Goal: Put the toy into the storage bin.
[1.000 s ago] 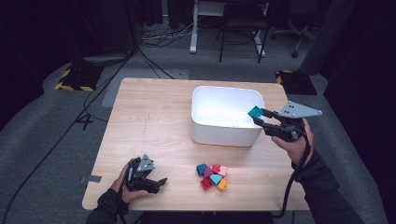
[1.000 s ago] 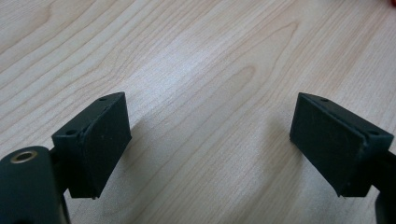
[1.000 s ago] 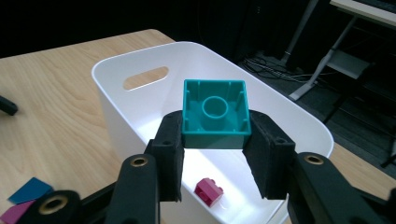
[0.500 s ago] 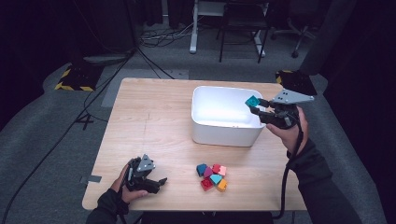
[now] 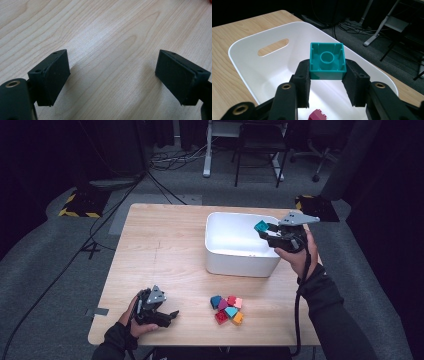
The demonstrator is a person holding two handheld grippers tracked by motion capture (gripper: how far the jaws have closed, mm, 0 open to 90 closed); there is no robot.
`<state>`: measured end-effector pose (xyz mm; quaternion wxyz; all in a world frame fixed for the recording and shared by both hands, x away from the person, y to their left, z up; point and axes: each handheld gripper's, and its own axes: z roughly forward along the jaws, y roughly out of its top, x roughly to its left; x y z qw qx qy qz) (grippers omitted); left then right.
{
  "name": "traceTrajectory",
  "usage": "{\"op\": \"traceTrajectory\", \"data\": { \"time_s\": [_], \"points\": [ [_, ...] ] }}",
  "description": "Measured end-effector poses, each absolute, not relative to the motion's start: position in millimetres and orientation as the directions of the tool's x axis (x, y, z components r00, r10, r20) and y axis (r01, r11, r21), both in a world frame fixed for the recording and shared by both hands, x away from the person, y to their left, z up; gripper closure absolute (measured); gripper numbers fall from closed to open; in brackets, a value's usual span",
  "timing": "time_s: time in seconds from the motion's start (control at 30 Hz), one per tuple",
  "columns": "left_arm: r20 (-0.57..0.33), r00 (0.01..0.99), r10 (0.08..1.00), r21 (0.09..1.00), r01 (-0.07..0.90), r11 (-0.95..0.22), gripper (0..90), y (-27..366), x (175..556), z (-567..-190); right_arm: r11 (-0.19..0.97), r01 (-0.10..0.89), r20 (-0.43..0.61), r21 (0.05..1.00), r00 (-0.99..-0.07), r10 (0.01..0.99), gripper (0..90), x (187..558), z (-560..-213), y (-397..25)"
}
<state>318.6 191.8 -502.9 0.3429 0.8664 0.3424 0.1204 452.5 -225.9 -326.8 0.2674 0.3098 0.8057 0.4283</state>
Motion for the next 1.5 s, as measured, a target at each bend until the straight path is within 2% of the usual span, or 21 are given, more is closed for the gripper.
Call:
{"op": "traceTrajectory", "data": {
  "time_s": [0.63, 0.9, 1.5],
  "points": [
    [-0.024, 0.736, 0.676, 0.676, 0.510, -0.531, 12.7, 191.8, 318.7, -502.9, 0.444, 0.315, -0.145, 0.839, -0.656, 0.741, 58.7, 463.4, -338.4, -215.4],
    [-0.024, 0.737, 0.675, 0.676, 0.509, -0.532, 12.7, 191.9, 318.8, -502.9, 0.430, 0.302, -0.142, 0.851, -0.656, 0.741, 51.1, 459.3, -336.3, -218.1],
    [-0.026, 0.735, 0.677, 0.676, 0.512, -0.530, 12.6, 191.9, 318.2, -502.8, 0.431, 0.224, -0.149, 0.874, -0.721, 0.677, 46.9, 407.2, -330.9, -233.1]
  ]
}}
